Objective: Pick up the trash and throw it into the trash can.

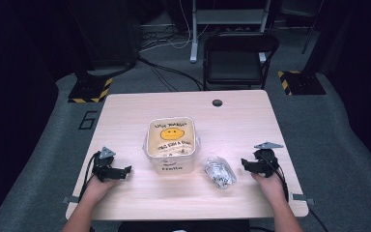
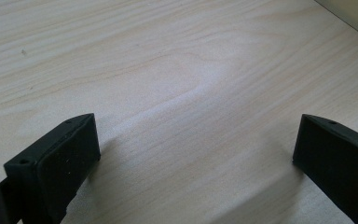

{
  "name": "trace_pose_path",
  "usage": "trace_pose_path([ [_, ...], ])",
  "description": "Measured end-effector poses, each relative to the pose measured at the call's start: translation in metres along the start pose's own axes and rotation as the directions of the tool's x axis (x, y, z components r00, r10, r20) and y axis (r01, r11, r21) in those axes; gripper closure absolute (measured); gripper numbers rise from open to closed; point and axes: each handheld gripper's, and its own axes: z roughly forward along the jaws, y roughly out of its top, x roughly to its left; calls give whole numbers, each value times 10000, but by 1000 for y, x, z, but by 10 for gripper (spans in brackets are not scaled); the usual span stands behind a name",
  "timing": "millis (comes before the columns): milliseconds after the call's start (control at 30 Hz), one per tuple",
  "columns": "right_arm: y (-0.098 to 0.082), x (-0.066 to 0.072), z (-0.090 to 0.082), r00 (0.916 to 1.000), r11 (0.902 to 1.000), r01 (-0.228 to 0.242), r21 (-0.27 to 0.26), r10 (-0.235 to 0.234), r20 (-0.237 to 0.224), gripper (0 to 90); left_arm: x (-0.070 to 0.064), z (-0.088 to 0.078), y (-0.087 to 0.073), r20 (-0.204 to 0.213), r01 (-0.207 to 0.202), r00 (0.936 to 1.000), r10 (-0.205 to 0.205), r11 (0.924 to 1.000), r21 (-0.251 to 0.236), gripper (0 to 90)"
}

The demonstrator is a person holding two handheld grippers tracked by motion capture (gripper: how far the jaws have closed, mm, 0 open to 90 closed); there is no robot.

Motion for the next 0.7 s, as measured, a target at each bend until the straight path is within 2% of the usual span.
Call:
trace_pose_path([
  [67, 0, 2, -1, 9999, 9999, -100, 16, 100, 21, 308, 0, 0, 0, 16, 3, 10000, -3, 10000, 8, 3],
  [367, 2, 9, -9, 9995, 9993, 299, -217, -301, -118, 309, 0, 0, 0, 4, 25, 10000, -25, 10000, -16, 3],
  [700, 5, 19, -17, 9990, 9984, 376, -413, -386, -238, 308, 0, 0, 0, -8, 43, 10000, -43, 10000, -52, 3],
])
